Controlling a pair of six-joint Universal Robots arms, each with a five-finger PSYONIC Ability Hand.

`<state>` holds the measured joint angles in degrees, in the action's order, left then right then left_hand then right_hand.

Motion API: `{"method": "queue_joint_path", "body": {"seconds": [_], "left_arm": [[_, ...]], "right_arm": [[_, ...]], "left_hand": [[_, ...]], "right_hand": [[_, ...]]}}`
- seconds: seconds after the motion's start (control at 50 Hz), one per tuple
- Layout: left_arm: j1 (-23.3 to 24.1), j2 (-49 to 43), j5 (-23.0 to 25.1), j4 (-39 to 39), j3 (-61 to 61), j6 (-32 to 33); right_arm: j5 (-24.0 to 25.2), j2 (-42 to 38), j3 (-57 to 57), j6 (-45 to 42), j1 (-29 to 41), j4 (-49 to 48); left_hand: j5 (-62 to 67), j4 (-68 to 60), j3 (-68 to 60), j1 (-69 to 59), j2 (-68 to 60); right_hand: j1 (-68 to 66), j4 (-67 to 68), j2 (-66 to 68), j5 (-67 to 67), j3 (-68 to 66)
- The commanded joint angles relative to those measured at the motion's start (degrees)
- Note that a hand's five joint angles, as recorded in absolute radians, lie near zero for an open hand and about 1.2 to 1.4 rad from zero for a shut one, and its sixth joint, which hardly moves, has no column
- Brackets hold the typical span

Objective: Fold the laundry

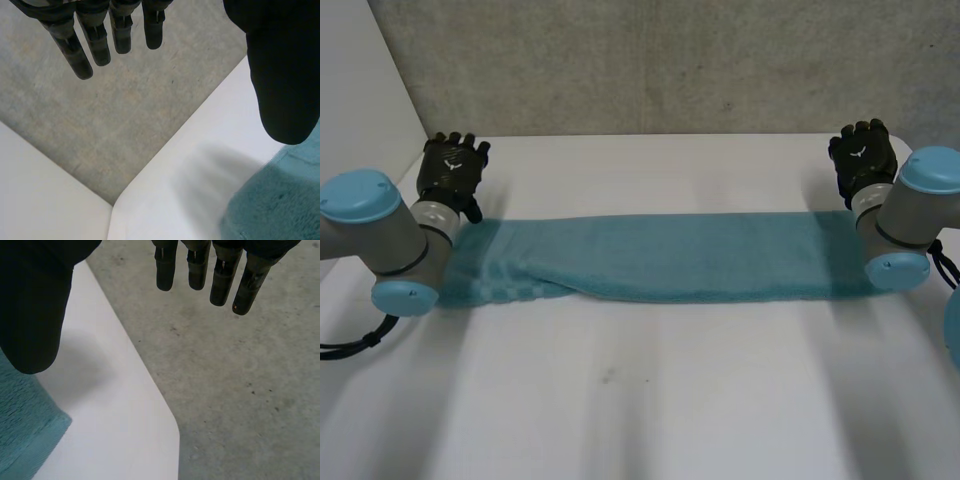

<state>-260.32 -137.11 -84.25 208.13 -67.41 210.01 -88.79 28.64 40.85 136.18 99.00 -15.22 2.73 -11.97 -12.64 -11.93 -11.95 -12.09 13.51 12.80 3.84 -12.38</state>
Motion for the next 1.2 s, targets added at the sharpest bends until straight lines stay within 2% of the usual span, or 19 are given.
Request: {"method": "queue_joint_path", "body": {"seconds": [0.02, 0.14, 0.24, 0.32, 0.42, 0.5, 0.58, 0.66, 0.76, 0.92, 1.0, 1.02, 1.04, 1.14, 1.2], "left_arm": [[0.43, 8.17, -0.22, -0.27, -7.46, 0.57], [0.16, 18.71, 0.22, -0.54, -18.45, -0.13], [0.60, 25.22, 0.31, -0.36, -26.53, -2.49], [1.74, 28.30, 0.40, -0.54, -31.20, -7.85], [3.06, 30.67, 0.75, -0.45, -35.15, -15.49], [2.98, 30.68, 0.66, 0.16, -36.21, -17.00], [2.71, 30.41, 0.66, 0.17, -36.22, -17.00], [2.27, 30.32, 0.58, 0.25, -36.22, -17.09], [2.10, 30.32, 0.66, 0.25, -36.48, -17.09], [2.36, 30.24, 0.66, 0.34, -36.65, -17.09], [2.36, 30.24, 0.66, 0.34, -36.74, -17.09], [2.36, 30.24, 0.66, 0.34, -36.83, -17.09], [2.36, 30.24, 0.58, 0.34, -36.83, -17.09], [2.36, 30.24, 0.57, 0.25, -36.92, -17.09], [2.27, 30.32, 0.57, 0.25, -36.92, -17.35]], "right_arm": [[-0.78, 13.70, 11.52, 7.68, -0.56, -1.04], [1.15, 27.24, 24.35, 17.61, -1.43, 1.15], [6.41, 34.80, 34.62, 22.54, -7.22, 8.08], [10.98, 36.39, 39.64, 23.86, -10.39, 13.44], [15.22, 36.13, 43.61, 23.34, -13.65, 16.89], [17.68, 34.99, 44.32, 23.25, -15.93, 16.19], [20.23, 30.17, 43.62, 22.99, -16.91, 14.70], [20.32, 26.38, 42.56, 21.14, -17.52, 12.41], [20.67, 24.80, 41.33, 19.38, -18.66, 11.53], [20.32, 23.04, 40.10, 19.12, -19.10, 11.53], [20.41, 22.86, 40.01, 19.12, -19.19, 11.35], [20.32, 22.69, 39.75, 19.03, -19.19, 11.26], [20.14, 22.51, 39.49, 19.03, -19.19, 11.26], [18.74, 21.90, 37.90, 18.59, -19.80, 11.44], [13.48, 21.46, 36.32, 15.52, -21.30, 11.00]], "left_hand": [[-2.73, 1.97, 2.64, 1.93, 1.95], [-2.73, 1.97, 2.64, 1.93, 1.95], [-2.73, 1.97, 2.64, 1.93, 1.95], [-2.73, 1.97, 2.64, 1.93, 1.95], [-2.73, 1.97, 2.64, 1.93, 1.95], [-2.73, 1.97, 2.64, 1.93, 1.95], [-2.73, 1.97, 2.64, 1.93, 1.95], [-2.73, 1.97, 2.64, 1.93, 1.95], [-2.73, 1.97, 2.64, 1.93, 1.95], [-2.73, 1.97, 2.64, 1.93, 1.95], [-2.73, 1.97, 2.64, 1.93, 1.95], [-2.73, 1.97, 2.64, 1.93, 1.95], [-2.73, 1.97, 2.64, 1.93, 1.95], [-2.73, 1.97, 2.64, 1.93, 1.95], [-2.73, 1.97, 2.64, 1.93, 1.95]], "right_hand": [[2.09, -3.51, -2.80, -3.84, 2.38], [2.09, -3.51, -2.80, -3.84, 2.38], [2.09, -3.51, -2.80, -3.84, 2.38], [0.71, -2.14, -1.43, -2.46, 1.01], [-14.96, 13.53, 14.24, 13.21, -14.66], [-23.55, 22.12, 22.83, 21.80, -23.26], [-25.08, 23.65, 24.36, 23.33, -24.78], [-25.75, 24.32, 25.03, 24.00, -25.45], [-30.62, 29.20, 29.91, 28.87, -30.33], [-31.30, 29.87, 30.58, 29.55, -31.00], [-50.26, 48.83, 49.54, 48.51, -49.96], [-62.97, 61.54, 62.25, 61.22, -62.67], [-67.87, 66.44, 67.15, 66.11, -67.57], [-67.91, 66.49, 67.20, 66.16, -67.62], [-67.91, 66.49, 67.20, 66.16, -67.62]]}}
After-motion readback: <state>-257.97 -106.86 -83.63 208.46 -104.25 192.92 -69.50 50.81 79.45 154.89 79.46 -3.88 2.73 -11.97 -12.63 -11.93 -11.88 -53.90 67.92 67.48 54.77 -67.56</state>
